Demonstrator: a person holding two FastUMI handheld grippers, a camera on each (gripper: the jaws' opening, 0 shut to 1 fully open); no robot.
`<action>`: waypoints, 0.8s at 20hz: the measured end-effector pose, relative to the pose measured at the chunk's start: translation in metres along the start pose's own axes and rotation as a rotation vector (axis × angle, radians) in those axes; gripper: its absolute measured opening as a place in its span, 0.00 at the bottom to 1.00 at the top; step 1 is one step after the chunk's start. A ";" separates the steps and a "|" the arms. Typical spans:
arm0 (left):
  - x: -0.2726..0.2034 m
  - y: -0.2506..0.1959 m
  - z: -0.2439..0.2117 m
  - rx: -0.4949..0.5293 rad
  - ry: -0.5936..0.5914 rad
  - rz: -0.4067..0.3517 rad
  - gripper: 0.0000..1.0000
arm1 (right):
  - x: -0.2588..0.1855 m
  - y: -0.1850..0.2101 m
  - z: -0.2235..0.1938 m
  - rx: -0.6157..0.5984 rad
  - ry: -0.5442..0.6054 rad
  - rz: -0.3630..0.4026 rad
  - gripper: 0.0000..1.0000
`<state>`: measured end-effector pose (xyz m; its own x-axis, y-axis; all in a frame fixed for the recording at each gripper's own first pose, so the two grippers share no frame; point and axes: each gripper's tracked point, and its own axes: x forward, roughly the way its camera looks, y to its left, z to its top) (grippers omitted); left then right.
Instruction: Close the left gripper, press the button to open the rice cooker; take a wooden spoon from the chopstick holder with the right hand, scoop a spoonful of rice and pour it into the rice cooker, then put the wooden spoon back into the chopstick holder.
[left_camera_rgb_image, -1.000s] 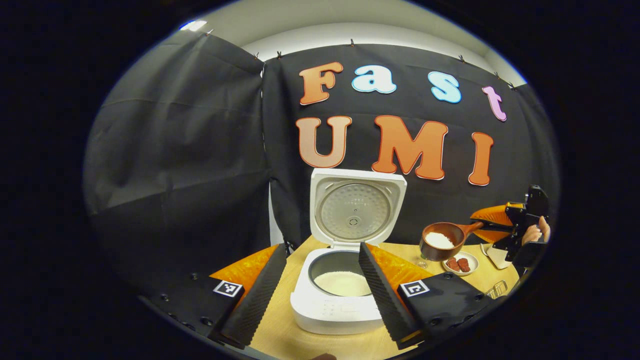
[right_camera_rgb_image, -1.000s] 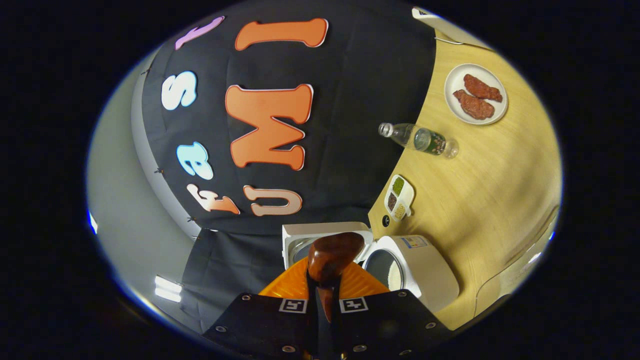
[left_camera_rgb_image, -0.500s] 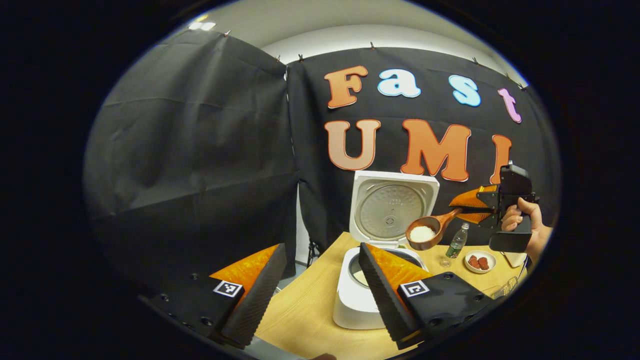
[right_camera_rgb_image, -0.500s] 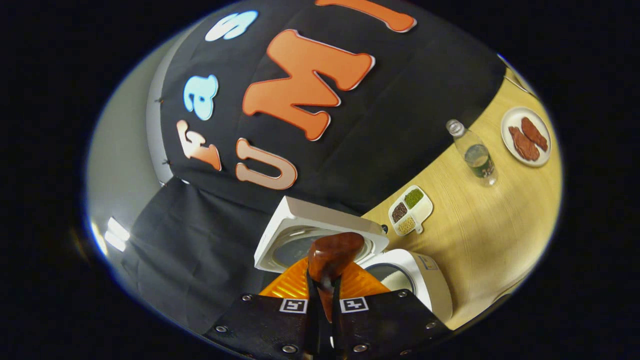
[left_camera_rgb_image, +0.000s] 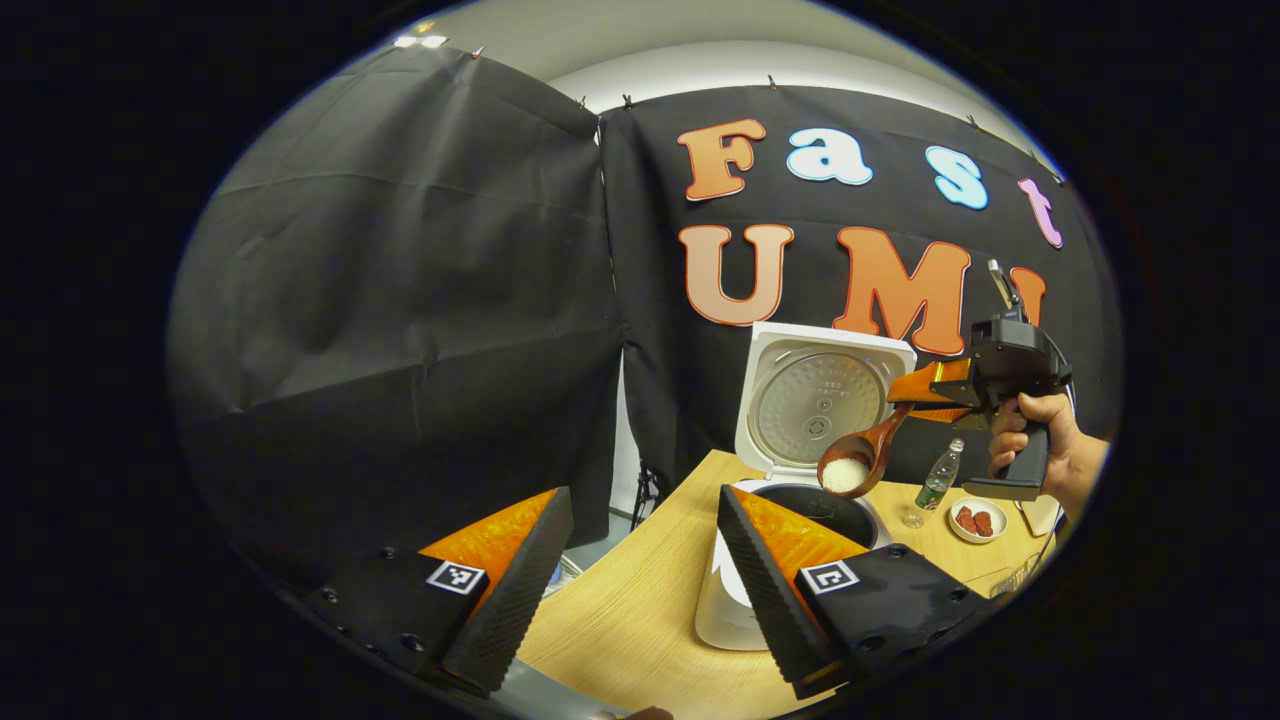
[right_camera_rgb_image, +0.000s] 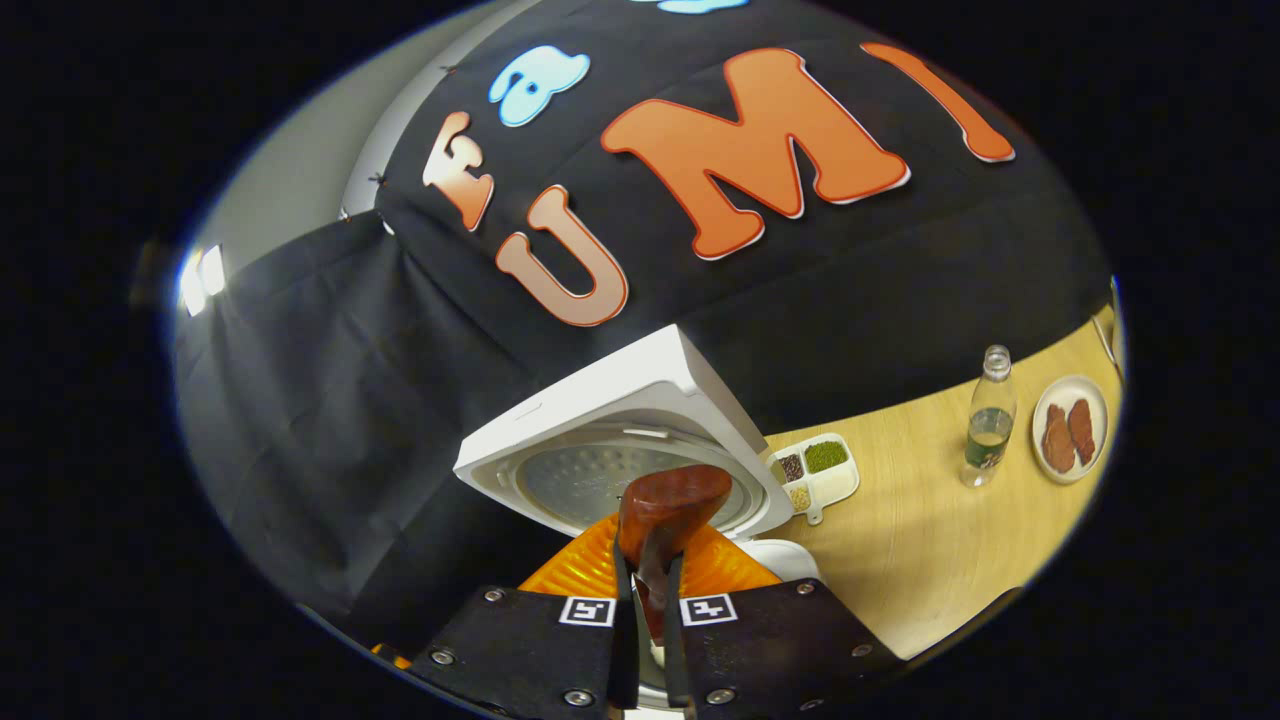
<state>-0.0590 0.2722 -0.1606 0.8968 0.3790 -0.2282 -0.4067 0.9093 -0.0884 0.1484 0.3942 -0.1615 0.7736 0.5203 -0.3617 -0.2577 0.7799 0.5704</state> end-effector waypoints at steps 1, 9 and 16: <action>0.001 0.000 -0.001 -0.001 0.004 0.002 0.99 | 0.002 0.004 -0.001 -0.042 -0.002 0.002 0.10; 0.010 -0.001 -0.005 0.004 0.021 -0.006 0.99 | 0.003 0.039 0.001 -0.409 -0.058 0.046 0.09; 0.014 0.000 -0.006 0.002 0.029 0.002 0.99 | -0.005 0.061 0.014 -0.617 -0.119 0.092 0.09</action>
<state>-0.0477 0.2764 -0.1700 0.8905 0.3757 -0.2567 -0.4082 0.9088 -0.0859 0.1372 0.4344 -0.1153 0.7824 0.5802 -0.2265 -0.5851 0.8093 0.0521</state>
